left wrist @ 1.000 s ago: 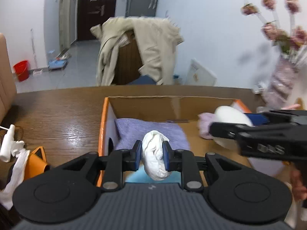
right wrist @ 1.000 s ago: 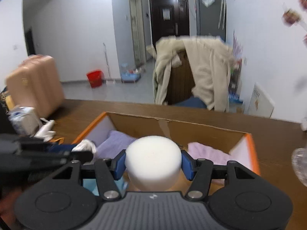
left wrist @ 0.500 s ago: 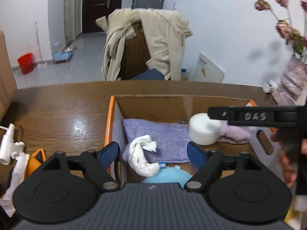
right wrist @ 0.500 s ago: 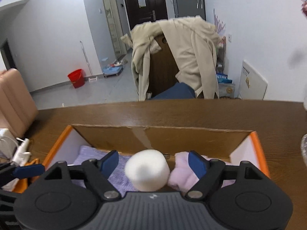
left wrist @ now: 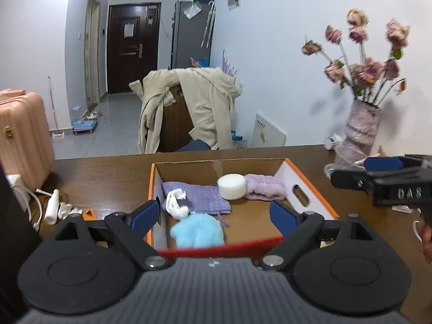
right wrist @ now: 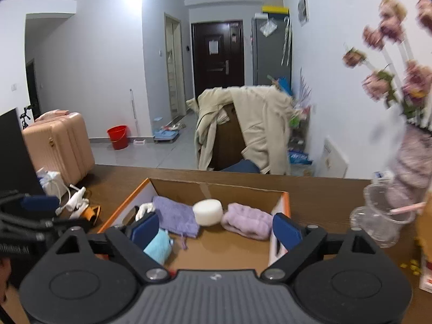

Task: Organize soft objects
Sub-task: 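Carry the cloth and sponge into the box and open both tools, then move both tools back over the items on the table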

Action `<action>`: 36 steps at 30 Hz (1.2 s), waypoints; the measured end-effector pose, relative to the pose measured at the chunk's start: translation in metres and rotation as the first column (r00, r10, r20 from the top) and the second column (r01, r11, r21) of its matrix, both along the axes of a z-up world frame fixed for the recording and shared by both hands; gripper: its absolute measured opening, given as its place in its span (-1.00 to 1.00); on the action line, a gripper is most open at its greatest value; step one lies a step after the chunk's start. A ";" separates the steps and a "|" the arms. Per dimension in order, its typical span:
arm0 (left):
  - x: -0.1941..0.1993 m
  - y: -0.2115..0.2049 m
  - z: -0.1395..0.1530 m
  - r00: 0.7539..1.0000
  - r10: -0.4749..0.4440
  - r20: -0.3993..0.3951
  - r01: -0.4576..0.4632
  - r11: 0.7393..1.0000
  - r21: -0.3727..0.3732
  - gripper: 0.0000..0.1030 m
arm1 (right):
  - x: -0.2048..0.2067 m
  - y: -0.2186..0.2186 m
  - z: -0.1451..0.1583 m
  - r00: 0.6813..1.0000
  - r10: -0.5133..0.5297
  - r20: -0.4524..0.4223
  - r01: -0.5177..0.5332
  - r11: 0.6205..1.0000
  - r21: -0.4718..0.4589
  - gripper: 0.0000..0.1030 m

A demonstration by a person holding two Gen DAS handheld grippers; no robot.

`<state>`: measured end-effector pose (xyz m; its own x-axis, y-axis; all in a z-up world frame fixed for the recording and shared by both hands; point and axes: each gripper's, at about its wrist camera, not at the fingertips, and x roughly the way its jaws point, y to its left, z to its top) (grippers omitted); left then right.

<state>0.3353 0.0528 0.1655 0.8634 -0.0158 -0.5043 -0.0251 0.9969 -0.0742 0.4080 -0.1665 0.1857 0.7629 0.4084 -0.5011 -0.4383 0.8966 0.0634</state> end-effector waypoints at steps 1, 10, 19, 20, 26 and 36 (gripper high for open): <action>-0.012 -0.002 0.001 1.000 -0.002 0.012 0.002 1.000 -0.006 0.81 | -0.015 -0.005 0.000 1.000 0.001 0.017 -0.001 1.000 0.004 0.80; -0.123 -0.019 -0.033 0.999 -0.021 0.048 0.026 0.996 -0.087 0.96 | -0.162 -0.033 -0.026 0.984 -0.035 0.173 0.034 0.999 0.006 0.85; -0.197 -0.033 -0.094 0.999 -0.046 0.024 0.046 0.998 -0.037 1.00 | -0.269 -0.049 -0.099 0.965 -0.162 0.204 0.149 0.986 0.078 1.00; -0.200 -0.033 -0.100 0.999 -0.052 0.010 0.053 0.998 -0.023 1.00 | -0.273 -0.051 -0.105 0.967 -0.168 0.193 0.156 0.985 0.076 1.00; -0.206 -0.023 -0.121 0.999 -0.024 -0.026 0.023 0.999 -0.044 1.00 | -0.276 -0.036 -0.125 0.973 -0.190 0.128 0.183 0.981 0.066 1.00; -0.177 -0.015 -0.139 0.996 -0.034 -0.087 0.030 0.998 -0.052 1.00 | -0.261 -0.019 -0.146 0.978 -0.199 0.070 0.195 0.979 0.054 0.99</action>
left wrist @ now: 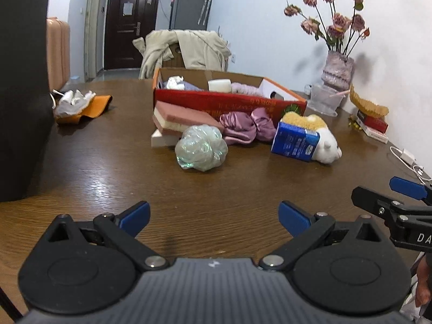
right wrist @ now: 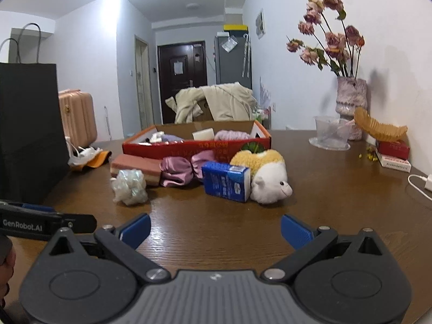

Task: Organize soft objects
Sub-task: 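Move both tools back over the items on the table, then close the left tool on the clear mesh bath puff while the right tool grasps the blue tissue pack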

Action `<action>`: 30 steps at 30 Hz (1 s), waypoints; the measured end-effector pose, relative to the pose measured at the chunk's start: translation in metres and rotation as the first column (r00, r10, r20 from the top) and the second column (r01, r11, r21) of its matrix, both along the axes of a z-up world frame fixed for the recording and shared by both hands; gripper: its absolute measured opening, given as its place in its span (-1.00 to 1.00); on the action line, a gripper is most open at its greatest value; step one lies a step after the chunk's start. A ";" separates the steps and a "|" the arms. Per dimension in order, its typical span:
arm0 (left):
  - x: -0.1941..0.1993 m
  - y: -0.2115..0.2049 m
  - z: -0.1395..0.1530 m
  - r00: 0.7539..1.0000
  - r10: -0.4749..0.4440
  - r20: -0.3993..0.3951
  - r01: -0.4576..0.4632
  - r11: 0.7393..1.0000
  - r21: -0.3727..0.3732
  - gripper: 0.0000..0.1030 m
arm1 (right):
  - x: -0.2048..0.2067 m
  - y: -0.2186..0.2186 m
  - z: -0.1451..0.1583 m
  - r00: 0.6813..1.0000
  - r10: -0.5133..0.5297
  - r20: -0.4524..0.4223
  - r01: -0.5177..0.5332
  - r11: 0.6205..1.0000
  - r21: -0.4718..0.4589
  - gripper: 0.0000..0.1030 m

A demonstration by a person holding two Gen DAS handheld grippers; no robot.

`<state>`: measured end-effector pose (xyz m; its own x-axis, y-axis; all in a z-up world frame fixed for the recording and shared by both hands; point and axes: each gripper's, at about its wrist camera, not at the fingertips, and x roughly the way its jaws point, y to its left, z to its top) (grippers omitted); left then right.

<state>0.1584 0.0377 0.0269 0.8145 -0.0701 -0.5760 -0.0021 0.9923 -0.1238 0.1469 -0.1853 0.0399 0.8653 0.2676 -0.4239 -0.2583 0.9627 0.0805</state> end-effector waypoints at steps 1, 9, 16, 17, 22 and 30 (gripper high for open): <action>0.005 0.001 -0.003 1.000 -0.003 -0.010 0.003 1.000 -0.002 1.00 | 0.003 0.001 -0.002 1.000 -0.002 -0.007 0.002 1.000 0.000 0.99; 0.052 0.010 -0.007 0.999 0.034 -0.014 -0.034 0.999 -0.003 0.93 | 0.042 0.011 -0.009 0.998 0.024 -0.060 -0.024 1.000 -0.007 0.53; 0.094 0.016 -0.001 0.999 0.041 -0.018 -0.041 0.999 -0.016 0.65 | 0.087 0.023 -0.007 0.998 0.042 -0.054 -0.043 0.999 -0.022 0.38; 0.098 0.016 -0.001 0.999 0.040 -0.017 -0.040 0.999 -0.014 0.65 | 0.093 0.023 -0.006 0.998 0.034 -0.050 -0.035 0.999 -0.021 0.38; 0.119 0.017 -0.005 0.999 0.042 -0.028 -0.042 0.999 -0.003 0.65 | 0.120 0.018 -0.003 0.999 0.007 -0.037 -0.008 1.000 -0.026 0.38; 0.133 0.018 -0.017 0.997 0.018 -0.073 -0.023 0.998 -0.064 0.14 | 0.140 0.039 -0.002 0.994 0.104 -0.030 -0.105 0.994 -0.012 0.19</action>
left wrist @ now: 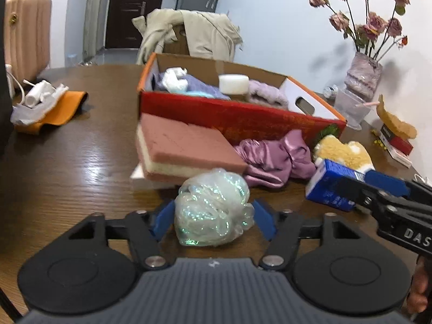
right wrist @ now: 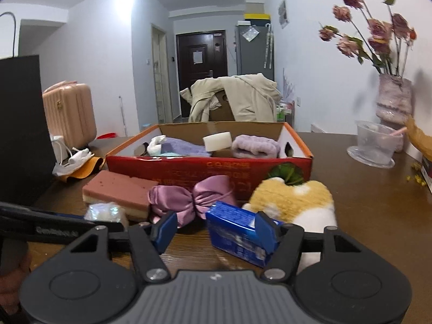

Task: Organize soft objects
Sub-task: 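Close the left tool on the clear mesh bath puff while the right tool grasps the blue tissue pack, then open the left tool off the puff and close it on the blue tissue pack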

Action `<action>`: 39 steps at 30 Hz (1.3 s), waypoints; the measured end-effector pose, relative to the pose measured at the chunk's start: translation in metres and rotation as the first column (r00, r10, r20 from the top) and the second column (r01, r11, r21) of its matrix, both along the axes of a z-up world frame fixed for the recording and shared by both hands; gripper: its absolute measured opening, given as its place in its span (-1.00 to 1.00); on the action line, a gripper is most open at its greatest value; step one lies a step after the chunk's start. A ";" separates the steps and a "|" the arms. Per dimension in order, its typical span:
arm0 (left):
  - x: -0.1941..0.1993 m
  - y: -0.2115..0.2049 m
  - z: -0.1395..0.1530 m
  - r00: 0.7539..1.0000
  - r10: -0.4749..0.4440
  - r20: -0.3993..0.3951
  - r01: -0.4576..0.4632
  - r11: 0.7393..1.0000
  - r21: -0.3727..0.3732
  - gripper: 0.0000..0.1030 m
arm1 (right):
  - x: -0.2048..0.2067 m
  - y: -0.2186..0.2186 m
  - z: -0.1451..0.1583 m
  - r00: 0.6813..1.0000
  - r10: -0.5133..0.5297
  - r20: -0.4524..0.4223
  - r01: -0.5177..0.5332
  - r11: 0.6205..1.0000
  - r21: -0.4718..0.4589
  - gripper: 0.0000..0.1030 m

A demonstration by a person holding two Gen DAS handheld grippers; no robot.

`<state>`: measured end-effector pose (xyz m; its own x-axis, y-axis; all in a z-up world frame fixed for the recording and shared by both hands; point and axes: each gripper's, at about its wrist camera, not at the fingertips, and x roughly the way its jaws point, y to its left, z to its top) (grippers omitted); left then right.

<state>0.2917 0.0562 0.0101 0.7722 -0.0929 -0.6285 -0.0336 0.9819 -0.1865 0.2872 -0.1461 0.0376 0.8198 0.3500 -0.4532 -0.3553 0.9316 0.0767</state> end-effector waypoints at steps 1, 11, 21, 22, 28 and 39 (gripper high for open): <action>0.001 -0.003 -0.001 1.000 -0.008 0.003 0.008 1.000 0.008 0.03 | 0.001 0.002 -0.001 1.000 0.000 0.001 0.000 1.000 0.000 0.19; 0.003 -0.015 -0.001 0.999 -0.050 0.007 0.050 0.999 0.020 -0.02 | 0.034 -0.005 -0.003 0.999 -0.017 -0.030 0.017 1.000 -0.016 0.18; -0.011 -0.007 0.001 1.000 -0.007 0.004 0.006 0.999 0.034 -0.01 | -0.014 -0.001 -0.003 0.992 0.113 -0.051 -0.112 0.993 0.028 0.16; -0.013 -0.006 0.001 1.000 -0.002 0.002 0.002 0.999 0.033 0.01 | -0.012 0.000 -0.002 0.992 0.115 -0.046 -0.113 0.993 0.032 0.16; -0.021 -0.001 0.014 0.999 -0.026 0.041 0.025 0.999 0.024 0.38 | 0.009 0.005 0.004 0.996 0.084 -0.039 -0.083 0.996 0.012 0.16; 0.009 -0.052 0.033 0.981 -0.186 0.055 0.187 0.982 -0.025 -0.02 | -0.002 -0.039 -0.009 0.993 -0.005 -0.120 0.016 0.996 0.091 0.01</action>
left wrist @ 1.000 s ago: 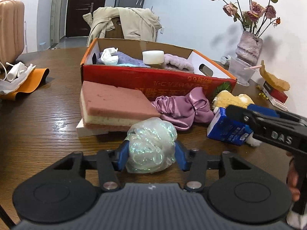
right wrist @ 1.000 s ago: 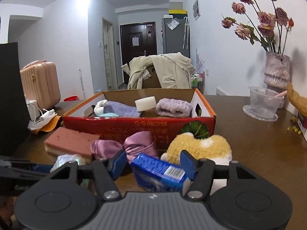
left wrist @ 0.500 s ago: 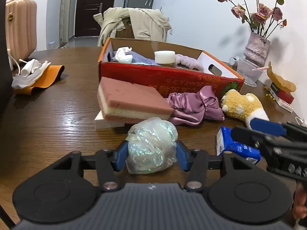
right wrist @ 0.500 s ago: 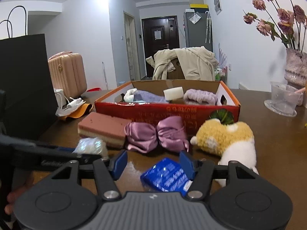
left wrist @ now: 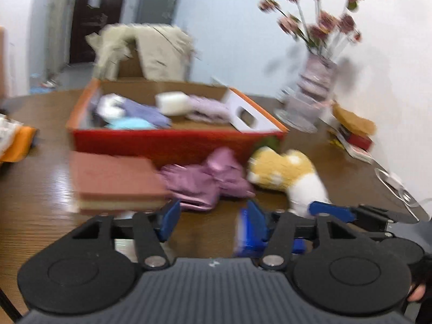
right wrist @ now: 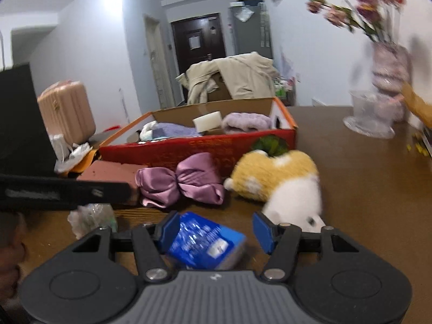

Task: Organize soft objects
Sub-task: 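Open the left tool off the puff and close it on the blue tissue pack, then carry the blue tissue pack into the box and open both tools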

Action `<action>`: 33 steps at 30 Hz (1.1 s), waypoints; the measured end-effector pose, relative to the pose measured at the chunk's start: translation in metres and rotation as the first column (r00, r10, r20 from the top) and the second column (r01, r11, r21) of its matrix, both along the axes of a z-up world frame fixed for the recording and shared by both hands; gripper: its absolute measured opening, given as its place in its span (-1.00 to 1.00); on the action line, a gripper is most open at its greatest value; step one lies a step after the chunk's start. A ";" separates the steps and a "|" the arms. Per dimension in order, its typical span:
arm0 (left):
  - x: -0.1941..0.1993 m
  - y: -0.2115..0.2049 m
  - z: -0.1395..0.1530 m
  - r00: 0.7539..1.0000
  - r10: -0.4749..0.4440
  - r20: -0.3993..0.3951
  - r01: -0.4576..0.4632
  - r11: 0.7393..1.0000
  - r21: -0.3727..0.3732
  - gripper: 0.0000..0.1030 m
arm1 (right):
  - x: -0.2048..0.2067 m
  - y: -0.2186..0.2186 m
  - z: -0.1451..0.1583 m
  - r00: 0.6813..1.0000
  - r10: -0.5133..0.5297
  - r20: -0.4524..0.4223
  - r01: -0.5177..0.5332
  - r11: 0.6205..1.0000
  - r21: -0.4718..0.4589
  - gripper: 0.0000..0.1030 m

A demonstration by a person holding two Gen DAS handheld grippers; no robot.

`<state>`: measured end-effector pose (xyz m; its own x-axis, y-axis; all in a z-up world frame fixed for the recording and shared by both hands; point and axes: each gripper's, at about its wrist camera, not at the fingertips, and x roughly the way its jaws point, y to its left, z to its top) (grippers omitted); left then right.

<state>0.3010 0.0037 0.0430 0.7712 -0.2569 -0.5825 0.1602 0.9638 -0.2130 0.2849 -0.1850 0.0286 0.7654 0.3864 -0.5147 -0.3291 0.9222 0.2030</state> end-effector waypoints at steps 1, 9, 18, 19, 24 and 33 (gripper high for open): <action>0.006 -0.008 -0.004 0.999 -0.021 -0.026 0.021 1.000 -0.004 -0.09 | -0.003 -0.007 -0.001 1.000 -0.011 -0.017 0.011 0.999 0.034 -0.02; 0.028 -0.022 -0.033 0.984 -0.061 -0.165 0.045 0.994 -0.102 -0.31 | 0.014 -0.029 -0.027 0.986 0.002 -0.167 0.032 0.980 0.198 -0.26; 0.013 -0.019 -0.025 0.984 -0.008 -0.179 -0.023 0.985 -0.174 -0.48 | 0.019 -0.029 -0.022 0.985 0.034 -0.170 0.007 0.971 0.237 -0.45; 0.011 -0.021 -0.014 0.989 -0.001 -0.145 -0.024 0.986 -0.167 -0.48 | 0.016 -0.027 -0.013 0.990 0.037 -0.135 -0.007 0.977 0.215 -0.45; 0.031 -0.009 0.051 0.998 0.055 -0.025 -0.059 0.977 -0.205 -0.48 | 0.039 -0.019 0.056 0.995 0.085 0.050 -0.093 0.977 0.190 -0.45; 0.223 0.040 0.038 0.968 0.066 -0.242 -0.131 0.956 -0.263 -0.47 | 0.253 0.023 0.059 0.980 0.086 -0.177 -0.059 0.987 0.150 -0.46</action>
<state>0.5235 0.0437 0.0805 0.6558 -0.3613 -0.6628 -0.0166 0.8709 -0.4912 0.5384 -0.1620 0.0874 0.6309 0.5174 -0.5782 -0.3391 0.8541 0.3943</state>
